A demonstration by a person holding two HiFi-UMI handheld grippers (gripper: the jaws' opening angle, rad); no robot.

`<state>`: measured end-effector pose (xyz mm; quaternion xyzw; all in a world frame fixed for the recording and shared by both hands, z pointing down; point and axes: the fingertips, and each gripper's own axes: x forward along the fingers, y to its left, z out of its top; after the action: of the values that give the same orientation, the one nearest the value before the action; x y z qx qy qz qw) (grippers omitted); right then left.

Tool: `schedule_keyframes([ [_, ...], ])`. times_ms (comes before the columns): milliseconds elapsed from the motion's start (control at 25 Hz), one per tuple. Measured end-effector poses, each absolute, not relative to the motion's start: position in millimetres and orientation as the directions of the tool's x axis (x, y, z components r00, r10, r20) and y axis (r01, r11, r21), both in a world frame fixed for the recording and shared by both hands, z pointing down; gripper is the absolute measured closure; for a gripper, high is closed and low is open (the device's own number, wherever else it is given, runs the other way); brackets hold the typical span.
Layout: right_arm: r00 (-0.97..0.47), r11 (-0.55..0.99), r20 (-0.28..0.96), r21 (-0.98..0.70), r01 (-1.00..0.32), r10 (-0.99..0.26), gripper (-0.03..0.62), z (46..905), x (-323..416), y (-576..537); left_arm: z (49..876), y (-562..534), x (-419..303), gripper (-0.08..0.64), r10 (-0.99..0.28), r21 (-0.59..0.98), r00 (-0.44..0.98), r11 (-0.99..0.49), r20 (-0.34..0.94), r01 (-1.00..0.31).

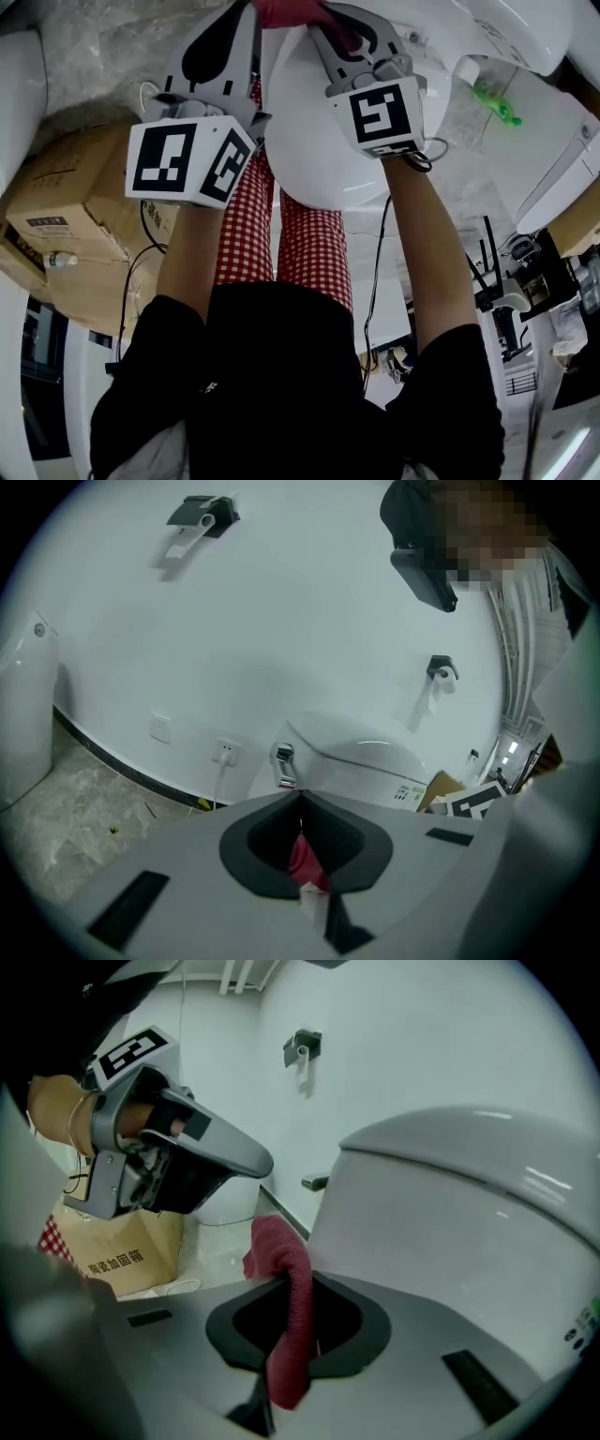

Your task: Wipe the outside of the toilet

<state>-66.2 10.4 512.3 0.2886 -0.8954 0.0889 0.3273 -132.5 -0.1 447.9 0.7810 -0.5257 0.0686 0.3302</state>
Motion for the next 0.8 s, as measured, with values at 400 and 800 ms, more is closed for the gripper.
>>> schedule_keyframes([
  [400,-0.517,0.67,0.7,-0.073,-0.738,-0.493,0.537,549.8,-58.9,-26.2,456.2,2.8,-144.6,0.551,-0.777,0.449,0.42,-0.2,0.469,-0.871],
  [800,-0.438,0.53,0.694,-0.095,-0.843,-0.571,0.537,546.3,-11.1,-40.3,449.0,-3.3,-126.0,0.551,-0.767,0.451,0.452,-0.239,0.455,-0.86],
])
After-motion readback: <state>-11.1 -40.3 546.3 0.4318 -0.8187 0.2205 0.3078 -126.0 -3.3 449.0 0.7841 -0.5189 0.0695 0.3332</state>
